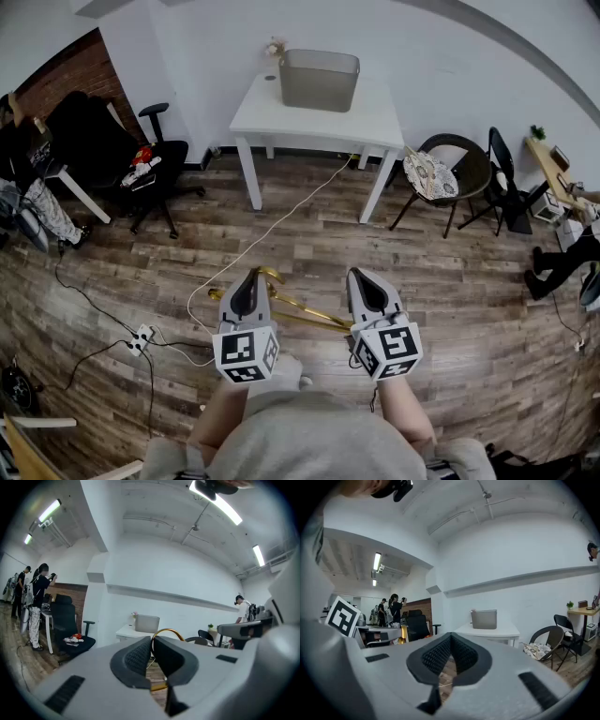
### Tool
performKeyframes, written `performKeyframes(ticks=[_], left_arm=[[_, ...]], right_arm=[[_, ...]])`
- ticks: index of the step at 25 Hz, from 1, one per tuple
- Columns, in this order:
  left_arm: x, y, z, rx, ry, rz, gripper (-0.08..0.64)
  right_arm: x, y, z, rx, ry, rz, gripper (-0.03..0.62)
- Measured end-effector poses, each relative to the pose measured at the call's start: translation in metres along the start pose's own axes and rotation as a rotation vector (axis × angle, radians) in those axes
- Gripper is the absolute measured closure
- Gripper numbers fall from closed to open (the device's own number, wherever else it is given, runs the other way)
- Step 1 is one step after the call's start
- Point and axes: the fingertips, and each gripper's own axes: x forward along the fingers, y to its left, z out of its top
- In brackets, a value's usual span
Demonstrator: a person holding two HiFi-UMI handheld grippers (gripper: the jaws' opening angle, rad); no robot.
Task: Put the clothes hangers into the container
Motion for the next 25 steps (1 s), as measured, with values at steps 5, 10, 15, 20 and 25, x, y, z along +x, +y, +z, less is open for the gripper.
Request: performKeyframes(ticks=[5,10,15,20,25], left_arm=[[-0.021,0.003,0.005,0.004,-0.027,0.015,0.54],[-0.019,0.002,0.009,-0.006,-0.03,0.009,0.54],[-0.033,-0.005,0.008,0.0,-0.043,-0.002,0.54],[-0.033,-0.002,0.01,-0.004,-0.039,0.002,0.54],[-0.041,-0.007,0.01,0.0,-0.044,0.001,0.54]], right_arm=[[-0.024,0.009,0.001,-0.033,-0.004,-0.002,0.597],[-0.029,0.007,0.007,-0.043,-0.011,-0.017,0.597],[-0.04,0.012,0.004,-0.058,-0.008,-0.015,0.595],[-0.038,0.016,0.005,-0.073,0.004,-0.01,0.597],[-0.046,0.017,0.002,-0.07,0.011,-0.01,0.595]])
